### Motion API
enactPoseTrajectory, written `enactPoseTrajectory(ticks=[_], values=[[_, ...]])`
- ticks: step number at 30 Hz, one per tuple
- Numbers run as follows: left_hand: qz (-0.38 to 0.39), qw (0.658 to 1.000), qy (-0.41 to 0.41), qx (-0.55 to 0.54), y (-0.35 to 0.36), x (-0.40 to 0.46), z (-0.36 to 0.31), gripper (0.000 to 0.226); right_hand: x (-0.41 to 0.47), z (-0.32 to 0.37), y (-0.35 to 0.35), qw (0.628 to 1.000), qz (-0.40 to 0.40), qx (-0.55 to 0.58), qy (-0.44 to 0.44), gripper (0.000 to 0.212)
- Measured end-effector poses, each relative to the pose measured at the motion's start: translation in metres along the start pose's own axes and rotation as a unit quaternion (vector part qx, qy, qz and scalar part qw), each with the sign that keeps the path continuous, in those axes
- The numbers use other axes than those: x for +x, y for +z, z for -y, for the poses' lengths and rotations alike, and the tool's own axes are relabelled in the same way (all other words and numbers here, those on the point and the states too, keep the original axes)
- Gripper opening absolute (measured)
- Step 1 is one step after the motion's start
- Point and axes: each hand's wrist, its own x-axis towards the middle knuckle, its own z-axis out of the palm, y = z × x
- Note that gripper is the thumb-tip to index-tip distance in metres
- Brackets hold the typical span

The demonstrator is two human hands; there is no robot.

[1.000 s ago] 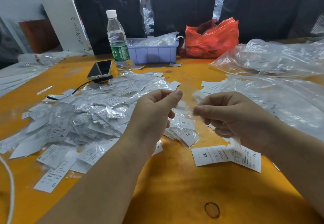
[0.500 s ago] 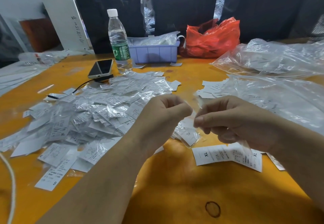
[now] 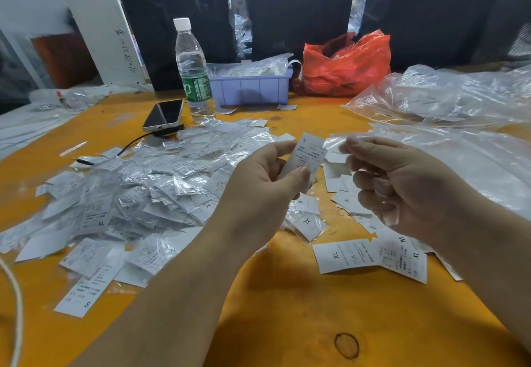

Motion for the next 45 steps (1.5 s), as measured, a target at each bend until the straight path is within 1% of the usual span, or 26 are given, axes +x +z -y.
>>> enactPoseTrajectory(ticks=[2, 4, 5, 9, 12, 15, 17, 22, 26, 31, 37, 45], values=[[0.005, 1.0, 0.0, 0.017, 0.001, -0.001, 0.002, 0.018, 0.0, -0.001, 0.001, 1.0, -0.016, 0.013, 0.0, 0.018], [0.021, 0.999, -0.005, 0.024, 0.003, -0.001, 0.004, 0.011, 0.0, -0.003, 0.002, 0.999, -0.025, 0.024, -0.001, 0.019], [0.029, 0.999, -0.008, 0.023, 0.004, -0.001, 0.004, 0.011, 0.0, -0.003, 0.003, 0.999, -0.03, 0.028, -0.002, 0.019], [0.052, 0.998, -0.021, 0.033, 0.007, -0.001, 0.003, 0.028, -0.001, -0.004, 0.004, 0.999, -0.045, 0.03, 0.0, 0.021], [0.073, 0.995, -0.041, 0.052, 0.009, -0.002, 0.003, 0.033, -0.002, -0.008, 0.006, 0.999, -0.034, 0.03, 0.001, 0.018], [0.08, 0.994, -0.044, 0.058, 0.011, -0.002, 0.004, 0.035, -0.004, -0.01, 0.009, 1.0, -0.013, 0.026, 0.01, 0.016], [0.083, 0.994, -0.041, 0.058, 0.011, -0.002, 0.004, 0.035, -0.005, -0.009, 0.011, 1.0, -0.011, 0.025, 0.014, 0.018], [0.085, 0.993, -0.054, 0.057, 0.011, -0.002, 0.003, 0.025, -0.007, -0.009, 0.012, 1.0, -0.016, 0.01, 0.014, 0.019], [0.088, 0.993, -0.056, 0.049, 0.011, -0.001, 0.004, 0.025, -0.008, -0.009, 0.013, 1.0, -0.016, 0.009, 0.016, 0.015], [0.062, 0.996, -0.047, 0.049, 0.009, -0.001, 0.003, 0.027, -0.011, -0.007, 0.015, 1.0, -0.016, -0.001, 0.02, 0.012], [0.048, 0.997, -0.047, 0.046, 0.007, 0.001, 0.002, 0.028, -0.011, -0.008, 0.015, 0.999, -0.001, -0.036, -0.001, 0.005], [0.037, 0.997, -0.067, -0.001, 0.007, 0.002, 0.002, 0.022, -0.012, -0.01, 0.016, 0.998, 0.002, -0.056, -0.028, 0.004]])
